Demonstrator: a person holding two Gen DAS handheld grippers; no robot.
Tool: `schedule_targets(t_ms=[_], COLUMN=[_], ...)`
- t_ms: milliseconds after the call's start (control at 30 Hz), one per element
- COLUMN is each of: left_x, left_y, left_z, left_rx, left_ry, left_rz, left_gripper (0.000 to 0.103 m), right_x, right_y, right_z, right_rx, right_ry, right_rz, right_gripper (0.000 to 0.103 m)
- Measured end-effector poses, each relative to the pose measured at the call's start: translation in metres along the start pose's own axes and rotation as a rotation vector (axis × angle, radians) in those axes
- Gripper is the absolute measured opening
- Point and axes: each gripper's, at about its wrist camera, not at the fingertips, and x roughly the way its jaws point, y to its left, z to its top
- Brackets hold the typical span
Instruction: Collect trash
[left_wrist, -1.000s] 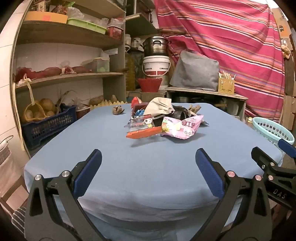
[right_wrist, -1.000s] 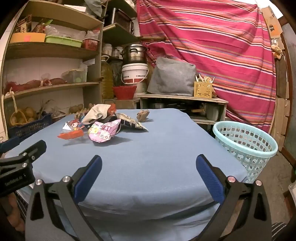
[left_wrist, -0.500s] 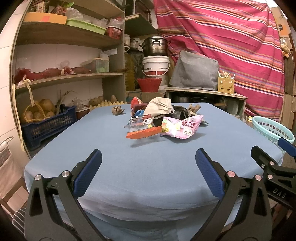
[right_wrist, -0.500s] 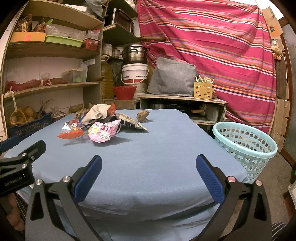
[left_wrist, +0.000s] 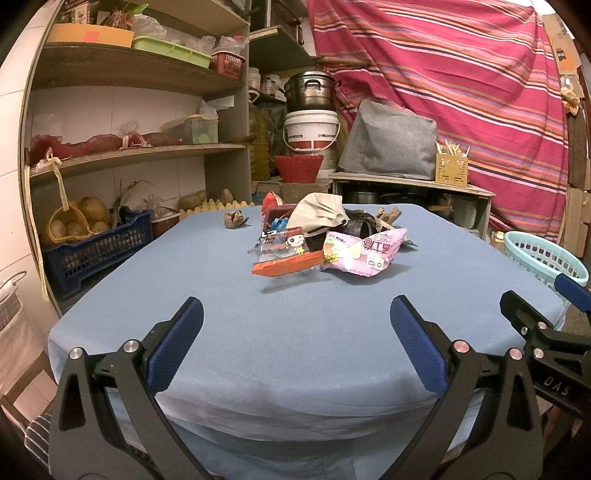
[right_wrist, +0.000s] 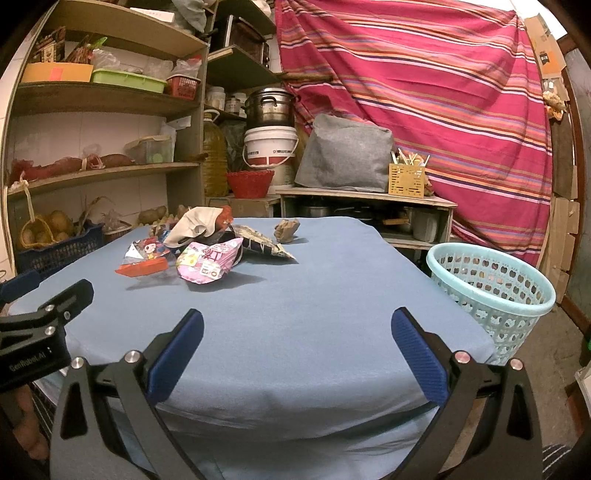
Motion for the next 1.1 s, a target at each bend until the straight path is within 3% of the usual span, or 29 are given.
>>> schedule_targets(t_ms=[1100], left_x=[-0.0018], left_y=[-0.0018], left_z=[0.0002], left_rx=[0.000], left_ry=[0.000], left_rz=[-0.005], left_gripper=[0.098], right_x=[0.0007], right_y=[-0.0009], right_z=[-0.0010], right_rx=[-0.003], right_ry=[0.001], right_rz=[-0.001], right_gripper=[0.099])
